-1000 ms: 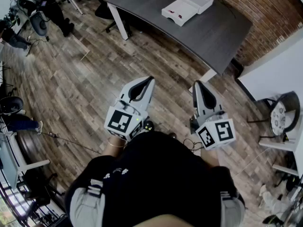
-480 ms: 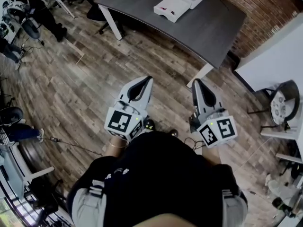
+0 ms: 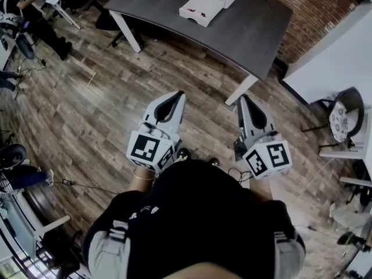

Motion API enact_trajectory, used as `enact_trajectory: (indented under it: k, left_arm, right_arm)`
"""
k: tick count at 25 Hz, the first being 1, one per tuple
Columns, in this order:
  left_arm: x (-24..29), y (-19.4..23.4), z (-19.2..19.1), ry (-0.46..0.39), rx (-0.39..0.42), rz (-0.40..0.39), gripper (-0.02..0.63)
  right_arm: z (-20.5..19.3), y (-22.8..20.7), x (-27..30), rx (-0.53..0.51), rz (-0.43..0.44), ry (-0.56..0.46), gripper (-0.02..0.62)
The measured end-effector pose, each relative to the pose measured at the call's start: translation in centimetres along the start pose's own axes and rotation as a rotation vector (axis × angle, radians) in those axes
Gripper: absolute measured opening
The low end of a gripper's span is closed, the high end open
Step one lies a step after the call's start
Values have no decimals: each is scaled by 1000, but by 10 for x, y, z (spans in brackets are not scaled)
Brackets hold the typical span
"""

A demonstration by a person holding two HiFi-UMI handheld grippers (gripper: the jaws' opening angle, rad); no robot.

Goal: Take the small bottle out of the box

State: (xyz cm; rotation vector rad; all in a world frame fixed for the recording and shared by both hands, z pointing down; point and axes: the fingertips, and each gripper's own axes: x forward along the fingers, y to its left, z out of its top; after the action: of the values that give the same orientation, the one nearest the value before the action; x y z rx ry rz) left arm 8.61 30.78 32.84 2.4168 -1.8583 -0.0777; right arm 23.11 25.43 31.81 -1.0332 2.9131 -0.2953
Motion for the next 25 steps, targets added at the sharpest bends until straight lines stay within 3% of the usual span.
enact_trajectory:
  k: [15,25]
  left_arm:
    - [-35,86,-1,-11,-18,30,5]
    - [-37,97,-15,-7,-60,8,5]
  right_arm:
    - [-10,42,52,-14,-24,11,0]
    - [-24,41,67,2,-33,44,0]
